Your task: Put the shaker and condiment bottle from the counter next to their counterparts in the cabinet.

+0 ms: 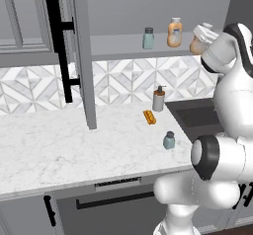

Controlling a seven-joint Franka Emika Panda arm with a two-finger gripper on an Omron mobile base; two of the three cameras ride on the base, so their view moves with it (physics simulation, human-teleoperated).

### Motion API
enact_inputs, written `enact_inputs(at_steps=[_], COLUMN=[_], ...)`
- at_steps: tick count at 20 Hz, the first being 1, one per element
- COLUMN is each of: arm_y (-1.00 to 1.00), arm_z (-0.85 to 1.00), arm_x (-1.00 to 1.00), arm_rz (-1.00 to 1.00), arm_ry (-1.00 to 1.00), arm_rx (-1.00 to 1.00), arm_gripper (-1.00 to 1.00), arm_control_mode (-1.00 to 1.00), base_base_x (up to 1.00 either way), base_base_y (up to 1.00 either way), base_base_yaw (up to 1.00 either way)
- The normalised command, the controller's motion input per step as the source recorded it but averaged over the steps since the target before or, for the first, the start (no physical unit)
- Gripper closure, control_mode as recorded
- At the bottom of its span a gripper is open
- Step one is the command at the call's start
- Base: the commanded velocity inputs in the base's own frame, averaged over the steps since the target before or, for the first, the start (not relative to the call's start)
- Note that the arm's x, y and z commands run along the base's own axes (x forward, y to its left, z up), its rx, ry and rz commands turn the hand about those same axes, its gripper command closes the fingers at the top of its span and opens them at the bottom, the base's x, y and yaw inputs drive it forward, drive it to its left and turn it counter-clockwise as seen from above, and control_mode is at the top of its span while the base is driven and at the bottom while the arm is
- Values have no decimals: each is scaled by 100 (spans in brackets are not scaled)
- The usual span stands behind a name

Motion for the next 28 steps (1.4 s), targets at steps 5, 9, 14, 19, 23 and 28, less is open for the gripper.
enact_inputs(at_steps=[5, 9, 14, 19, 23, 28], arm_y=[-6, -15, -12, -2, 0, 0], arm_z=[20, -9, -9, 0, -24, -11], arm_x=[21, 28, 25, 25, 23, 26], arm_rz=[0, 2, 11, 9, 2, 0], arm_ry=[0, -3, -16, -14, 0, 2], arm_rx=[2, -5, -14, -9, -4, 0], arm_gripper=[100, 100, 100, 100, 100, 100], arm_control_mode=[-100, -100, -100, -100, -100, -100], base_base_x=[0, 0, 0, 0, 0, 0], base_base_y=[0, 0, 0, 0, 0, 0], base_base_yaw=[0, 0, 0, 0, 0, 0])
